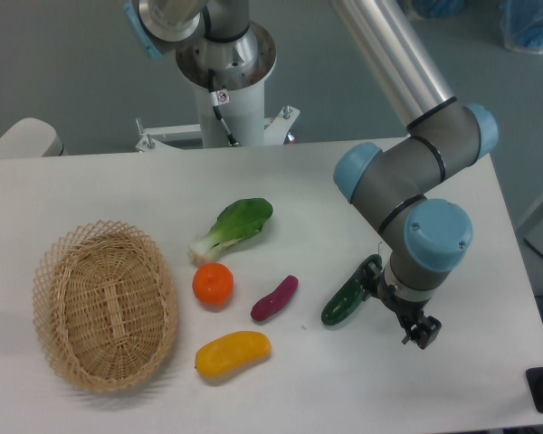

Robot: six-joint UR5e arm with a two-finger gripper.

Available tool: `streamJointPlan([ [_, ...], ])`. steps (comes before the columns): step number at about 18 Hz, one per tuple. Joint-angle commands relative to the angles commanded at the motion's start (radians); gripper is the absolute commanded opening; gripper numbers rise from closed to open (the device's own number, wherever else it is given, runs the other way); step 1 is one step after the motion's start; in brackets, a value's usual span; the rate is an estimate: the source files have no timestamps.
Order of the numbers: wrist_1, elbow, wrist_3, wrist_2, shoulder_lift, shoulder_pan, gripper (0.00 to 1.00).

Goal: Pick up the cucumber from the table

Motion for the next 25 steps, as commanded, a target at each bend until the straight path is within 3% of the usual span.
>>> streamJointPlan([
  [11,-0.002,-0.011,-0.014,0.0,0.005,-0.005,1.0],
  [22,0.012,-0.196,-0.028,-0.006,0.094,-0.005,1.0],
  [25,0.095,-0.238,-0.057,-0.003,0.092,-0.012,1.0],
])
